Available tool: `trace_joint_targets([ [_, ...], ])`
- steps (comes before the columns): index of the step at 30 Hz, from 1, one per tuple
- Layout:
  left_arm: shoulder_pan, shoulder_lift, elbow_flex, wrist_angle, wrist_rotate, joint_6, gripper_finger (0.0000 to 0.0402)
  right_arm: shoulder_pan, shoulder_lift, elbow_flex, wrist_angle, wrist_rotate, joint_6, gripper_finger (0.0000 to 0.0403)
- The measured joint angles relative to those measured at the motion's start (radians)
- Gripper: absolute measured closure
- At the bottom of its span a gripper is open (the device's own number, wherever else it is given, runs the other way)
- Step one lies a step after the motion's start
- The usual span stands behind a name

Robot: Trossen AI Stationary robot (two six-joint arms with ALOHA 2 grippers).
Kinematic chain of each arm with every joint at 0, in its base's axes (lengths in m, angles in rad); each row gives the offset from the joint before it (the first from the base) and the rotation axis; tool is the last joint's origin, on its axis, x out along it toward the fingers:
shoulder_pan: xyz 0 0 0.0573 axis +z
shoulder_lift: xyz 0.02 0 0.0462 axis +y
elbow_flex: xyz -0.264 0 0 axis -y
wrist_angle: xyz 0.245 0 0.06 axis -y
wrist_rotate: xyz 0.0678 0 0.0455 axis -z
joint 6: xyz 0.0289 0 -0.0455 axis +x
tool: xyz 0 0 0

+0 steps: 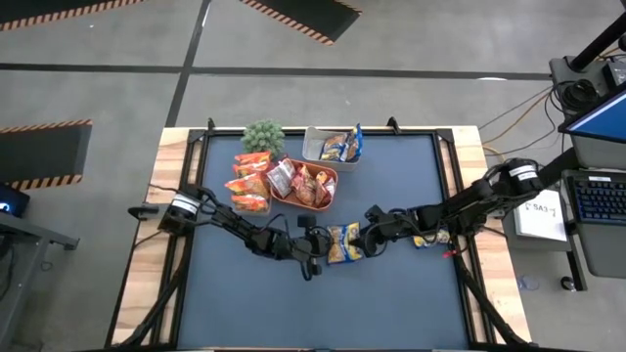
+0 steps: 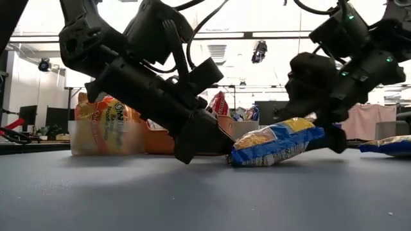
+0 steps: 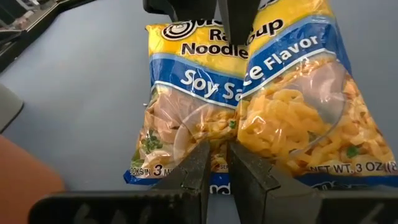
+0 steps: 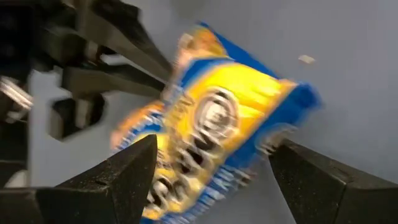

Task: Sort Maruchan noodles
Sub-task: Put the blue noodle pack into the gray bin

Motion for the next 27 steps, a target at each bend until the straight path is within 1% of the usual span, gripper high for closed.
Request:
trace_joint_targets([
  [10,0.005,0.0,-0.017,0.021,0.037,0.02,0.0362,-0.002,0.098,-0.006,0.157,-0.006,-0.05,0.011],
  [16,0.007,0.0,-0.025,0.033,0.04,0.029,0.0362,-0.022,0.098,-0.019,0.21,-0.018,-0.098,0.0112],
  [21,0.008,0.0,-0.026,0.04,0.042,0.034,0.0362,-0.038,0.112,-0.015,0.274,-0.025,-0.104,0.0126],
  [27,0.01,0.0,-0.027,0.047,0.043,0.034,0.0362,-0.041,0.151,0.013,0.282,-0.025,-0.093,0.0153],
])
